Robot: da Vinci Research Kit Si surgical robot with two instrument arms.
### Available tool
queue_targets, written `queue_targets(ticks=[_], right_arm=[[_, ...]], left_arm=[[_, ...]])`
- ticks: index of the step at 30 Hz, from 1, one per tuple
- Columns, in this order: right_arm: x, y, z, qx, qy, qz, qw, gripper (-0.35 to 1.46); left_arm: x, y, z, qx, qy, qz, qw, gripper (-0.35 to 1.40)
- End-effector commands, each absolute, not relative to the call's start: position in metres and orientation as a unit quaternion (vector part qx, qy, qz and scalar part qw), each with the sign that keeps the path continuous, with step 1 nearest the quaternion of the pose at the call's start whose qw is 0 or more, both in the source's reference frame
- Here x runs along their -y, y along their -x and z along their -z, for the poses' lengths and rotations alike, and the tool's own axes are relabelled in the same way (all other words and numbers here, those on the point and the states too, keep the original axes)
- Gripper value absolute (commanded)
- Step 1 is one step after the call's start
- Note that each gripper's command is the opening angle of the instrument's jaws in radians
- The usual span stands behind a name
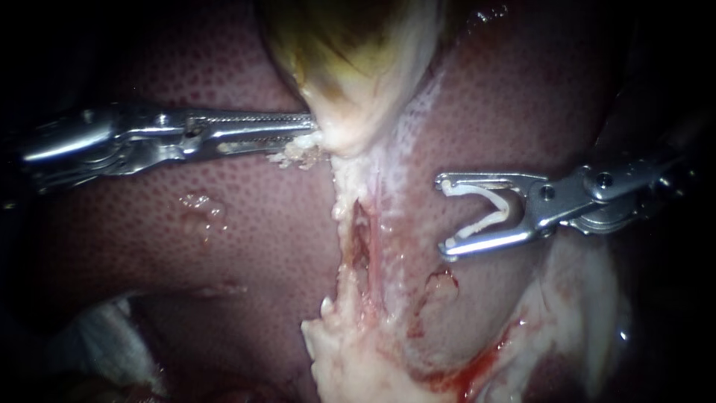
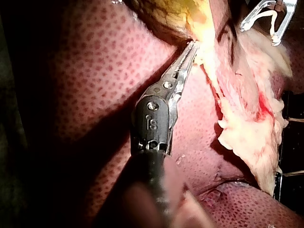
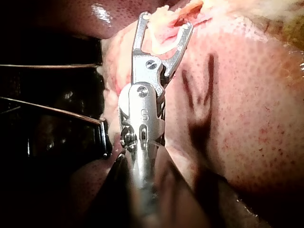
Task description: Grabbing gallbladder
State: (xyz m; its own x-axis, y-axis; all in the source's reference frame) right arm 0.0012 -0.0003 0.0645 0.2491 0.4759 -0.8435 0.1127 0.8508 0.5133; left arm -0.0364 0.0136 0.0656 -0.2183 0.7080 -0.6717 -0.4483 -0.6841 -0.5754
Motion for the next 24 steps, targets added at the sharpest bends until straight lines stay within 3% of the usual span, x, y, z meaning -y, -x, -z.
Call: queue_targets(ticks=[1,7,15,24], right_arm=[[0.0002,-0.0011,-0.0645,-0.601,-0.245,-0.121,0.751,0.59],[0.0002,-0.0011,-0.0646,-0.601,-0.245,-0.121,0.751,0.59],[0.0002,-0.0011,-0.0646,-0.601,-0.245,-0.121,0.751,0.59],[0.0002,-0.001,-0.0646,-0.601,-0.245,-0.121,0.751,0.59]], left_arm=[[-0.0135,0.036,-0.0655,0.131,0.5,-0.77,0.375,-0.05],[-0.0137,0.0329,-0.0643,0.129,0.498,-0.77,0.377,0.09],[-0.0144,0.0312,-0.0629,0.133,0.496,-0.768,0.382,0.54],[-0.0137,0.0316,-0.0622,0.139,0.498,-0.769,0.375,0.59]])
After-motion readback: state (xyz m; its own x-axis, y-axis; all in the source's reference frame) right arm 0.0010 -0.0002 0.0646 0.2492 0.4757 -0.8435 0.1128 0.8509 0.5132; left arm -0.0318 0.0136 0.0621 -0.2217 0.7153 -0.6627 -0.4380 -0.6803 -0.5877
